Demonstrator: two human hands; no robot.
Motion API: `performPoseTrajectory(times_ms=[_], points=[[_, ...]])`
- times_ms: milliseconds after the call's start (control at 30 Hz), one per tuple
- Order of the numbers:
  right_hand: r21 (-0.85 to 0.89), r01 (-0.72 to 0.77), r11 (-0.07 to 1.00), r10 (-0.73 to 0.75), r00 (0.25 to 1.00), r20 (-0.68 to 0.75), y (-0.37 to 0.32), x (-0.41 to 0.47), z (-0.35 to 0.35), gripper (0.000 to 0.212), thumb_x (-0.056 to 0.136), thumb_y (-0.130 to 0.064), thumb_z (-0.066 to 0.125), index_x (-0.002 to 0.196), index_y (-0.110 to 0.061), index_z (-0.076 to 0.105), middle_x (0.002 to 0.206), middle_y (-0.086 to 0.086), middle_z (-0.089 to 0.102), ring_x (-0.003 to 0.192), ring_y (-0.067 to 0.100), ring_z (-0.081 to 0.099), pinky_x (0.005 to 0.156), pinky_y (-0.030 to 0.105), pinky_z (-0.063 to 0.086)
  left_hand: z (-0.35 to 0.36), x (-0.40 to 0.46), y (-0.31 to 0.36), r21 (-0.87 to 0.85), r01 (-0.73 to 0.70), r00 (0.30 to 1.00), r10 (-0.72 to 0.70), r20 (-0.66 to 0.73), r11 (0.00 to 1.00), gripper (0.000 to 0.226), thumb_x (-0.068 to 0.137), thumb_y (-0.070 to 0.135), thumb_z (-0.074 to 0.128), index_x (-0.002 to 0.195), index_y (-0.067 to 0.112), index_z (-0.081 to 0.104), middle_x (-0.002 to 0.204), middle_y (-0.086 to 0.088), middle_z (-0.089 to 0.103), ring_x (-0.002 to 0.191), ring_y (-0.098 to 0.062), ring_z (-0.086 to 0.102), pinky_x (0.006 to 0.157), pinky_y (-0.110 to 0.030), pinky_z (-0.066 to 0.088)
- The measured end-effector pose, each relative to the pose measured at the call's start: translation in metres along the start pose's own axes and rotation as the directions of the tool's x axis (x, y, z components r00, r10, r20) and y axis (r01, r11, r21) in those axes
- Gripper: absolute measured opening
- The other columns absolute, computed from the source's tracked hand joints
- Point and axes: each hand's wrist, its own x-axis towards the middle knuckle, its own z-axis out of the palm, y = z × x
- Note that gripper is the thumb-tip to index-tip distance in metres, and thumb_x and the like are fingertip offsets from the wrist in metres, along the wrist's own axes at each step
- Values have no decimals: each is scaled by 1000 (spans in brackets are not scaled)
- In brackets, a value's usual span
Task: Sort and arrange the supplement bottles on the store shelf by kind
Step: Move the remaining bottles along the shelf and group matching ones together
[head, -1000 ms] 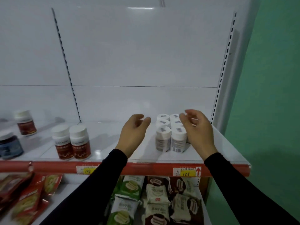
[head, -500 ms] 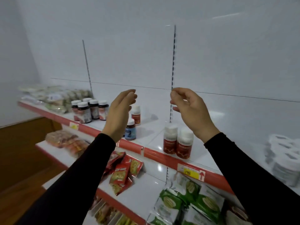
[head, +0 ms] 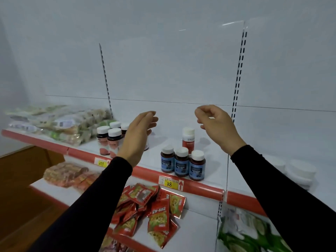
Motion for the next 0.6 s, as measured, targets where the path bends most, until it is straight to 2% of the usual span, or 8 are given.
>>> performPoseTrajectory(times_ms=[67, 167, 267, 367, 433, 500, 600], points=[[-57, -41, 998, 41, 999, -1, 10, 16, 9, 28, 88, -48, 62, 106, -28, 64, 106, -12, 65, 103, 12, 64, 92, 37, 53, -1, 16, -12, 6, 25, 999, -25, 45, 1000, 32, 103, 34, 40, 125, 20, 59, 124, -1, 64, 117, -16, 60, 109, -42, 41], [-216, -99, 971, 110, 993, 40, 32, 44, 19, 37, 89, -48, 61, 117, -25, 60, 115, -6, 64, 98, 9, 61, 77, 23, 46, 1, 37, -26, 15, 59, 992, -60, 111, 998, 31, 103, 36, 41, 122, 21, 60, 121, -1, 65, 115, -16, 60, 109, -42, 41], [-389, -140, 911, 198, 974, 114, 56, 73, 28, 50, 89, -49, 61, 131, -22, 55, 132, 4, 57, 107, 14, 55, 85, 26, 39, 6, 58, -40, 53, 75, 987, -82, 138, 996, 31, 102, 37, 42, 120, 21, 61, 119, -1, 66, 114, -17, 61, 108, -42, 42], [-464, -170, 870, 305, 923, 234, 78, 93, 42, 63, 88, -46, 65, 142, -22, 44, 146, 8, 47, 128, 22, 49, 92, 29, 37, 10, 76, -50, 68, 107, 981, -117, 154, 992, 29, 102, 36, 43, 117, 20, 62, 117, -2, 67, 112, -19, 62, 107, -42, 43], [-515, -171, 840, 362, 884, 296, 92, 101, 49, 67, 87, -39, 68, 146, -22, 40, 151, 8, 42, 134, 24, 44, 92, 28, 38, 11, 88, -59, 84, 125, 977, -137, 161, 989, 29, 101, 36, 44, 116, 20, 63, 116, -3, 68, 111, -20, 63, 106, -42, 44], [-559, -156, 815, 390, 860, 328, 102, 105, 54, 66, 86, -31, 67, 145, -23, 40, 151, 7, 42, 132, 25, 45, 91, 28, 39, 10, 100, -67, 104, 126, 971, -144, 191, 987, 29, 101, 38, 44, 115, 21, 64, 115, -2, 68, 110, -19, 63, 104, -40, 45], [-559, -147, 816, 381, 864, 330, 112, 108, 55, 58, 86, -23, 66, 141, -23, 46, 143, 5, 48, 115, 21, 50, 85, 28, 43, 10, 115, -77, 120, 142, 961, -166, 223, 983, 27, 100, 39, 46, 111, 23, 65, 111, -1, 70, 108, -20, 65, 101, -38, 47]])
